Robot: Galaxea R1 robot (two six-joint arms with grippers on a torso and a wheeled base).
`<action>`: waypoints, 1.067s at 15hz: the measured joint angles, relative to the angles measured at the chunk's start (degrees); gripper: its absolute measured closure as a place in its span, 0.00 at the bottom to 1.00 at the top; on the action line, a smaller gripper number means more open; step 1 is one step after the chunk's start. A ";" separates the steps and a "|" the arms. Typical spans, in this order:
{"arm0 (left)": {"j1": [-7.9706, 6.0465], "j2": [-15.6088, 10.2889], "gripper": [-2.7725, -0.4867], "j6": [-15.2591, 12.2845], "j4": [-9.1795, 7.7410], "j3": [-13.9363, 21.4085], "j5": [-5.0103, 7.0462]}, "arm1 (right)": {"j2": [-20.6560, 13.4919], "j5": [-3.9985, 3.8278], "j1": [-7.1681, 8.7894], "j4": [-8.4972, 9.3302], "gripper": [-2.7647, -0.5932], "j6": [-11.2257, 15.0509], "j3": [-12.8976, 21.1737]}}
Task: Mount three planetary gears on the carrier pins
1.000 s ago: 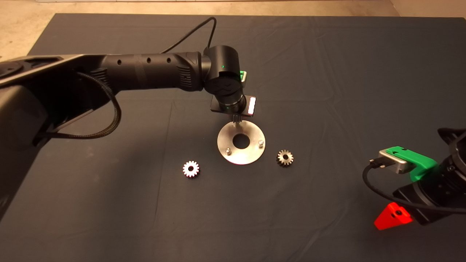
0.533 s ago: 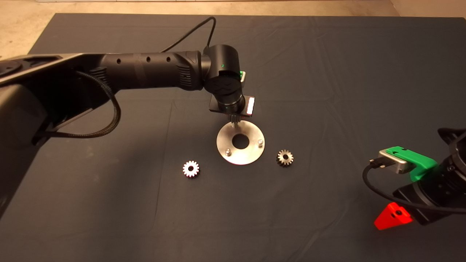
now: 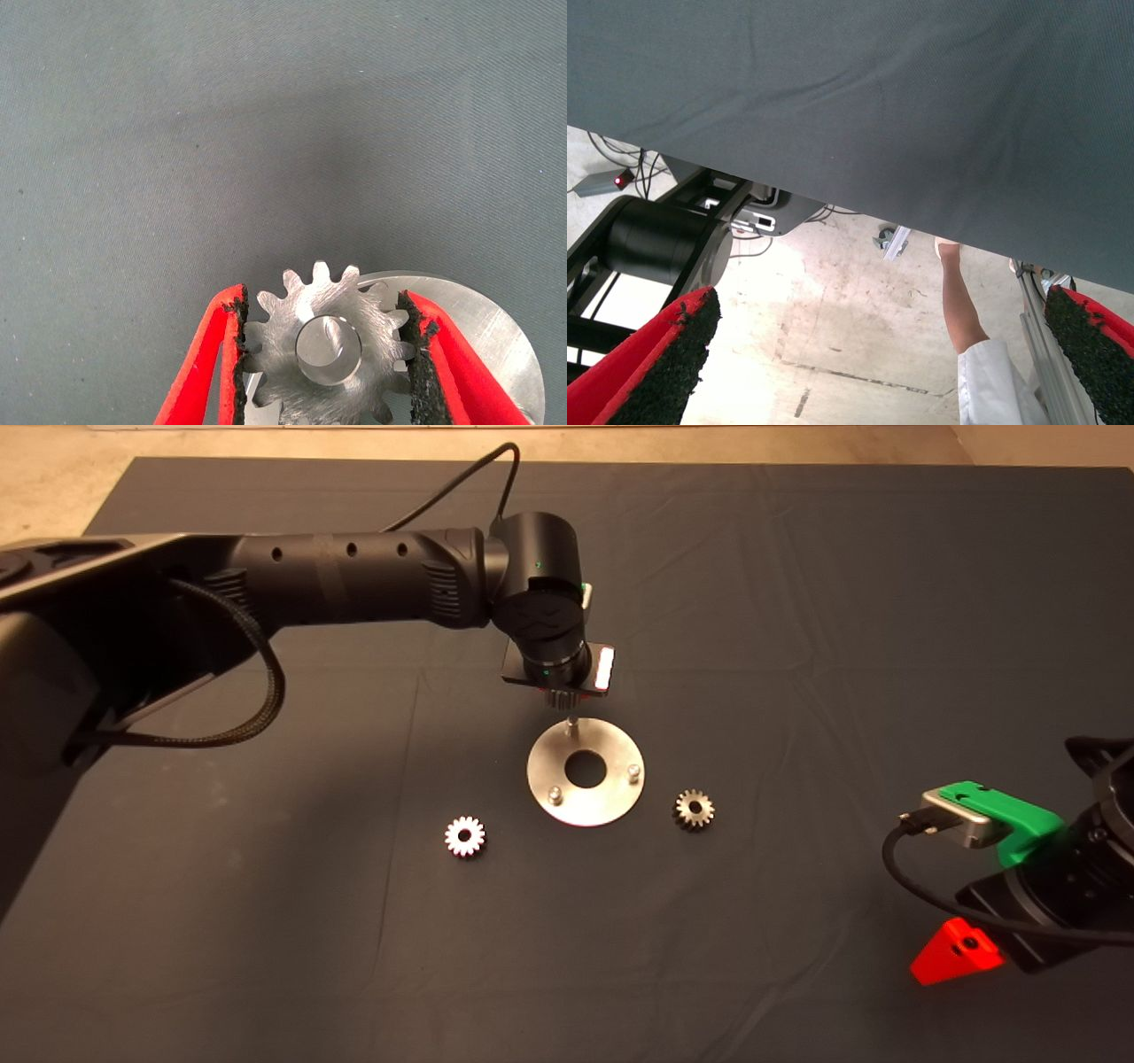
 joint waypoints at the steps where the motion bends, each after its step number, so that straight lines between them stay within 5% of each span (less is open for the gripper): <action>1: 0.00 0.00 0.83 -0.78 0.02 0.01 0.00 | 0.00 0.00 0.00 -0.02 0.02 0.00 0.00; 10: 0.02 -0.91 0.83 -6.00 0.65 1.82 0.06 | 0.00 -0.02 0.00 -0.01 0.02 0.00 0.00; 12: 0.02 -1.71 0.83 -8.29 2.89 4.73 0.28 | 0.00 0.00 0.00 0.00 0.02 0.00 0.00; 16: 0.02 -2.84 0.83 -8.87 4.27 6.57 0.43 | -0.02 0.00 0.00 0.00 0.02 0.00 0.00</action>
